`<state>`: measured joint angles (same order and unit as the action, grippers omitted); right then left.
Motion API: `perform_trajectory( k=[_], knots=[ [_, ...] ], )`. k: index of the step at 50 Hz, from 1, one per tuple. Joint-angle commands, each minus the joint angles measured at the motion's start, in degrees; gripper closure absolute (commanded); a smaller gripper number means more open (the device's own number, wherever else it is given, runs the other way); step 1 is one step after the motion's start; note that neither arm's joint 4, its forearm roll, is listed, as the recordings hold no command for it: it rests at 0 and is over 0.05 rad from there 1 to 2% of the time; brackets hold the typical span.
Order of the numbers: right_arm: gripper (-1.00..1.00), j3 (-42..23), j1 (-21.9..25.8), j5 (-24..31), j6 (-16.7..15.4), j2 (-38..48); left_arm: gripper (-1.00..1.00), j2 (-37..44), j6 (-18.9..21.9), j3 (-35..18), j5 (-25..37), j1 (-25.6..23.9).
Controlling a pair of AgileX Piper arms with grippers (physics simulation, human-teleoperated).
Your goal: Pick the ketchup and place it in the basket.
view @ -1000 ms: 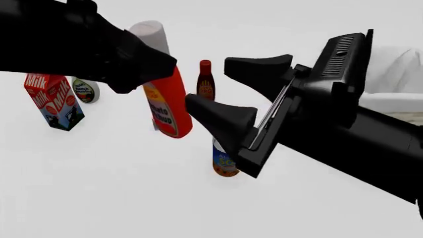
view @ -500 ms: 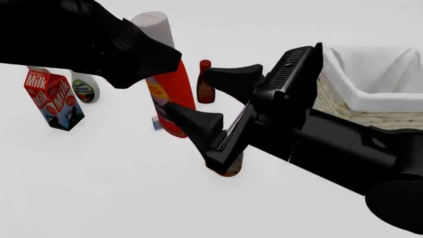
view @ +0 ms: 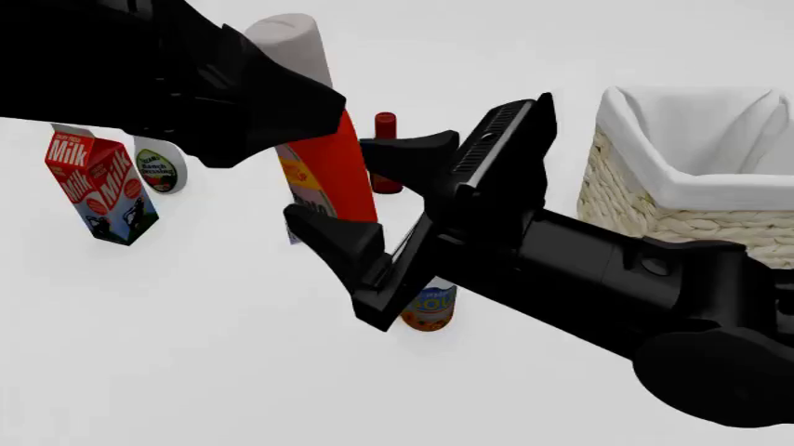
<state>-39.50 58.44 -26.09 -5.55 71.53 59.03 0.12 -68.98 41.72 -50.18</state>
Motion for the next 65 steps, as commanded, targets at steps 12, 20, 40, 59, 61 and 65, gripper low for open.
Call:
perform_trajectory(
  k=[12, 20, 40, 59, 61, 65],
  knots=[
    [1.0, 0.0, 0.7, -0.5, -0.6, 0.8, 1.0, -0.6, -0.9, -1.2, 1.1, -3.0],
    [1.0, 0.3, 0.8, -0.3, -0.6, 0.0, 1.0, -0.8, -1.5, -0.9, 0.7, -3.9],
    [1.0, 1.8, 0.3, -0.6, -0.4, -1.2, -1.0, -0.2, -2.0, -2.6, -0.4, -4.6],
    [1.0, 2.6, -0.2, -0.5, -0.2, -2.0, -1.0, -1.7, 0.3, -4.9, -0.5, -1.3],
    [1.0, 2.9, -0.3, -0.7, 0.0, -2.1, -1.0, -2.0, 0.2, -5.0, -0.5, -0.9],
    [1.0, 3.2, -0.5, -0.8, 0.3, -2.4, -1.0, -3.1, 0.5, -5.4, -0.3, 0.7]
  ],
)
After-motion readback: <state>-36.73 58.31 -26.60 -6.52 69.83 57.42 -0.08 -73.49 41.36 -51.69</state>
